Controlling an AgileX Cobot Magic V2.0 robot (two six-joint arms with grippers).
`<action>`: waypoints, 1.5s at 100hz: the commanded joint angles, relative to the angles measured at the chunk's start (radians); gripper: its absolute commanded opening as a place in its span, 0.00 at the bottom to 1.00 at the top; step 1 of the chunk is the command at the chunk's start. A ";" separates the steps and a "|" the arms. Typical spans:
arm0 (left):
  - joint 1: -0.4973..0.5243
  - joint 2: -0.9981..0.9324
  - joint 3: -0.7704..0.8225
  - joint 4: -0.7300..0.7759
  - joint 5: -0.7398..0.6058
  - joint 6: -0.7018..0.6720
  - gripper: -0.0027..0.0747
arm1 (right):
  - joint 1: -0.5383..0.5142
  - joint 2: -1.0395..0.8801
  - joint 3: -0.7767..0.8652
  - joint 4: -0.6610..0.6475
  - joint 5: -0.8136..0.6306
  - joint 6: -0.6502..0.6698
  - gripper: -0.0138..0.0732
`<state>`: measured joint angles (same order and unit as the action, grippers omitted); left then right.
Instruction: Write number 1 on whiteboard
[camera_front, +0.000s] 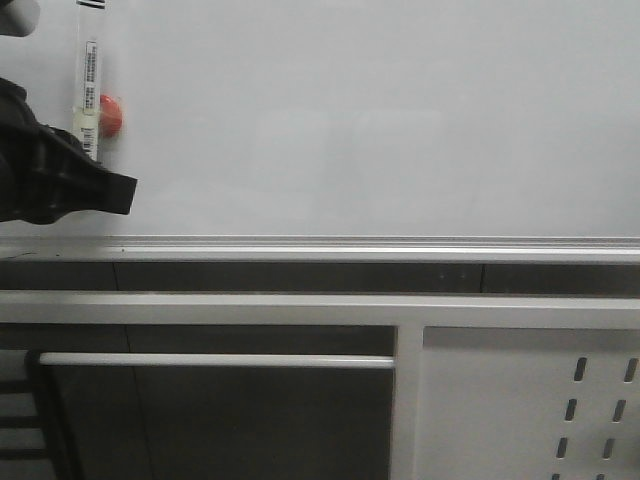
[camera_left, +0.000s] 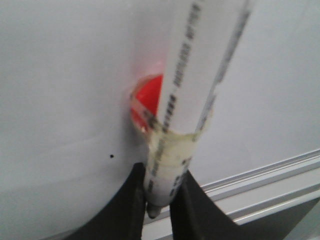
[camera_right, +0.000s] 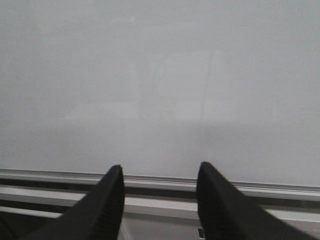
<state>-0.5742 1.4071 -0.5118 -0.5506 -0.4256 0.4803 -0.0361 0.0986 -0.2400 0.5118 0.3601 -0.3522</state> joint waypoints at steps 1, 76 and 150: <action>0.004 -0.061 -0.051 0.034 -0.106 0.040 0.01 | -0.004 0.022 -0.034 0.004 -0.036 -0.010 0.51; -0.092 -0.281 -0.052 0.350 0.442 0.120 0.01 | -0.004 0.146 -0.187 0.709 0.403 -0.438 0.51; -0.124 -0.272 -0.182 0.463 0.785 0.120 0.01 | 0.286 0.767 -0.477 0.781 0.402 -0.375 0.51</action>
<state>-0.6903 1.1488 -0.6495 -0.0868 0.3770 0.6023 0.1476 0.7980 -0.6535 1.2332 0.8527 -0.7399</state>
